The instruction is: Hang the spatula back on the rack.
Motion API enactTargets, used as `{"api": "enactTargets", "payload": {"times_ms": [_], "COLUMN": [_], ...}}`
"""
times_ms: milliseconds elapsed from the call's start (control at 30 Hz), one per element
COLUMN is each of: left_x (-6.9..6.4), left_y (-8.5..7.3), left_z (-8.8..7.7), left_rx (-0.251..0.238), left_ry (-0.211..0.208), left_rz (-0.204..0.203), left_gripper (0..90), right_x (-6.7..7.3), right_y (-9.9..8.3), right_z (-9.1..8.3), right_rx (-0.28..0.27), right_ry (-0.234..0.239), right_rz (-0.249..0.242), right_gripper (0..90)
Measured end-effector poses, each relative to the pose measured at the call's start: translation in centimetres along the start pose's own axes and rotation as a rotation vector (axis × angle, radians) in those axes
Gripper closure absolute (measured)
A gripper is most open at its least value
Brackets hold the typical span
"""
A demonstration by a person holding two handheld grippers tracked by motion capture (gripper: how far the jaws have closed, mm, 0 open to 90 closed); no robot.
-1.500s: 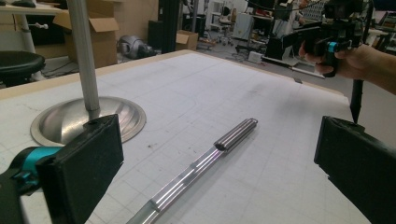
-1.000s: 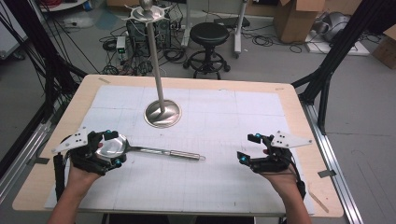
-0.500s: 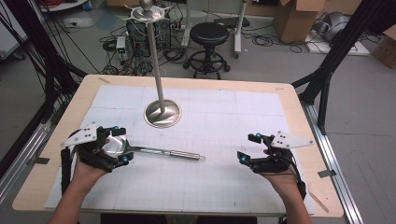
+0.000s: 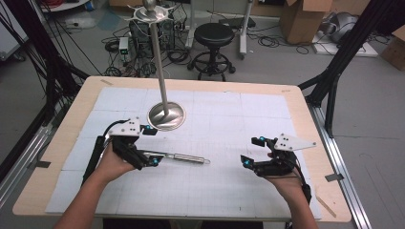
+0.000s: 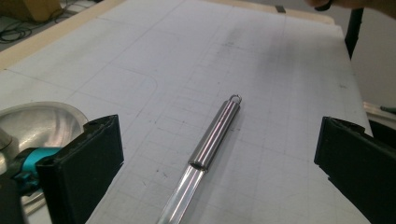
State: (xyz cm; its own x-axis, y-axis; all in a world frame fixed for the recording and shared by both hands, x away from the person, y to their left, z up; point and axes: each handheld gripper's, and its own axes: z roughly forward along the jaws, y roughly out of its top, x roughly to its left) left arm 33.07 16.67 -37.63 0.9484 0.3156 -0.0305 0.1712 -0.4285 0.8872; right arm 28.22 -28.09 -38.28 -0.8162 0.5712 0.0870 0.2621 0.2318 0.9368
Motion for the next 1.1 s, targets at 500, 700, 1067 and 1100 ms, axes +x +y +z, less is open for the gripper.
{"api": "enactTargets", "payload": {"times_ms": [500,700,1067,1100], "left_x": [0.5,0.5,1.1,1.1], "left_y": [0.7,0.5,0.3,0.2], "left_z": [5.4,8.1,9.9,9.9], "left_rx": [0.224,0.355,0.495,0.505], "left_ry": [-0.051,-0.066,-0.058,-0.063], "left_rz": [0.046,0.09,0.118,0.112], "left_gripper": [1.7,1.7,5.9,8.6], "right_x": [0.0,0.0,0.0,0.0], "right_y": [0.0,0.0,-0.1,-0.1], "right_z": [0.4,0.5,0.6,0.6], "right_rx": [0.01,0.011,0.017,0.019], "right_ry": [-0.001,0.003,0.01,0.012], "right_rz": [-0.005,-0.005,-0.003,-0.003], "right_gripper": [19.7,19.7,20.0,20.1]}}
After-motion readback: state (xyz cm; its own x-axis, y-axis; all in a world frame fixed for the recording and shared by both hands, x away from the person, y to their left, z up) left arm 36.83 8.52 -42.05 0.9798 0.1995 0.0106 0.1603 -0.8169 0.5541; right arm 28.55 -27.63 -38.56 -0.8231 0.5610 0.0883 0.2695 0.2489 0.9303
